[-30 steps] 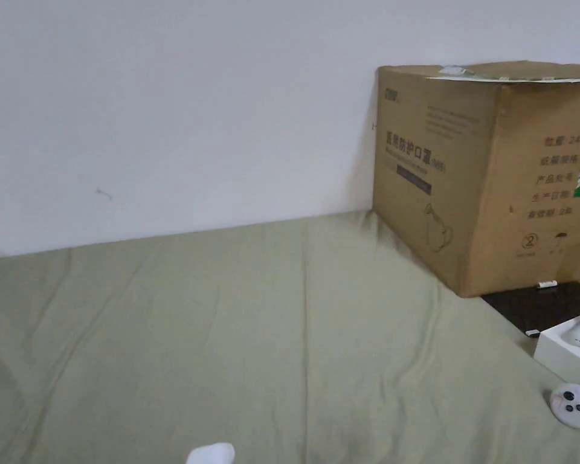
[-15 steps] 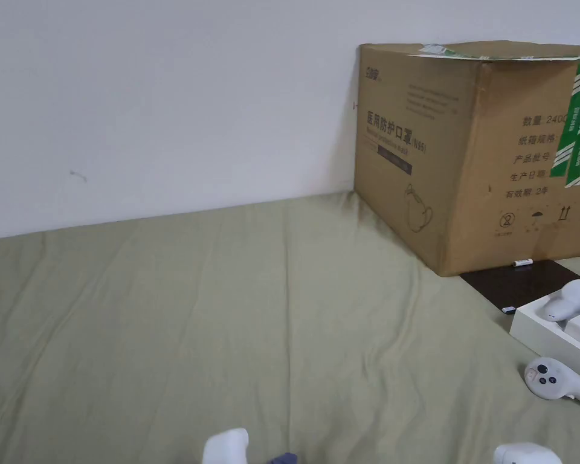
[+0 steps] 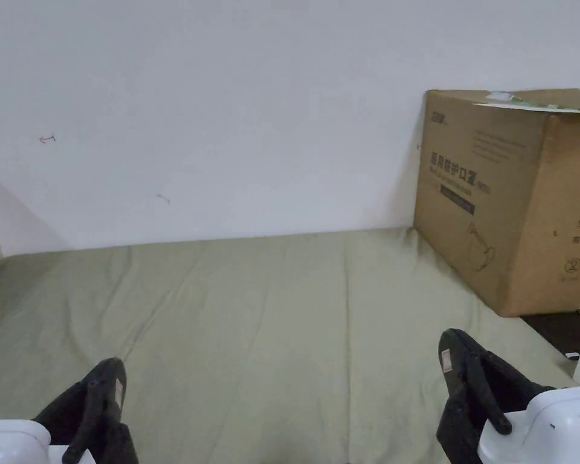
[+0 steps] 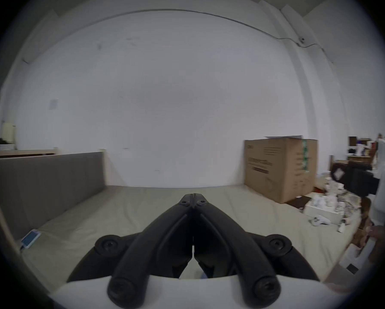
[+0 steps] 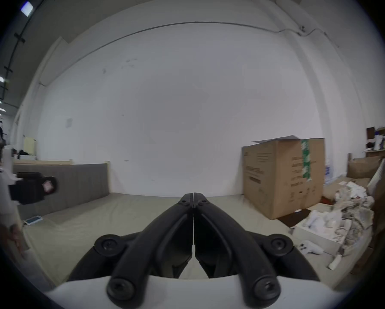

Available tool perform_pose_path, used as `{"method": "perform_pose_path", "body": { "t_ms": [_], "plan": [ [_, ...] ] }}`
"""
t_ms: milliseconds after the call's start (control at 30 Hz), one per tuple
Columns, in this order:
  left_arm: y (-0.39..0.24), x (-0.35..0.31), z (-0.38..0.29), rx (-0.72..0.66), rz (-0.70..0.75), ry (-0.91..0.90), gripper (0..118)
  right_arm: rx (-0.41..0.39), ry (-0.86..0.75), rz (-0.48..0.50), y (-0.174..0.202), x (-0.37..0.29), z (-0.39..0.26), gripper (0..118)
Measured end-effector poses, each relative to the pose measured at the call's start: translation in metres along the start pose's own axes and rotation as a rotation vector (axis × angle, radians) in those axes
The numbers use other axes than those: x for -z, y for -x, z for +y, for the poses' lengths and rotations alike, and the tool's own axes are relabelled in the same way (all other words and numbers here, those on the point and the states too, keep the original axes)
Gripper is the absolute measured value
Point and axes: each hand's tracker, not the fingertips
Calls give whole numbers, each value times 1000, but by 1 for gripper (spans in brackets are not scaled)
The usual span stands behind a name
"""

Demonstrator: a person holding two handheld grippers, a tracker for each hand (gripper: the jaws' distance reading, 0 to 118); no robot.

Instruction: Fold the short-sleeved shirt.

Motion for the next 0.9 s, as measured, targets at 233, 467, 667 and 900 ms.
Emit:
{"method": "perform_pose_path", "body": {
  "t_ms": [233,467,667,900],
  "plan": [
    [3,-9,-10,6,38,63,0,44,42,-114,-11,-14,-6,0],
    [15,-9,-2,-75,11,54,0,48,45,-121,-21,-9,1,0],
    [34,8,5,-104,-101,197,0,118,673,318,-26,72,-43,0],
    [80,91,-90,-481,-305,806,0,188,1246,353,-11,139,-181,0]
  ]
}}
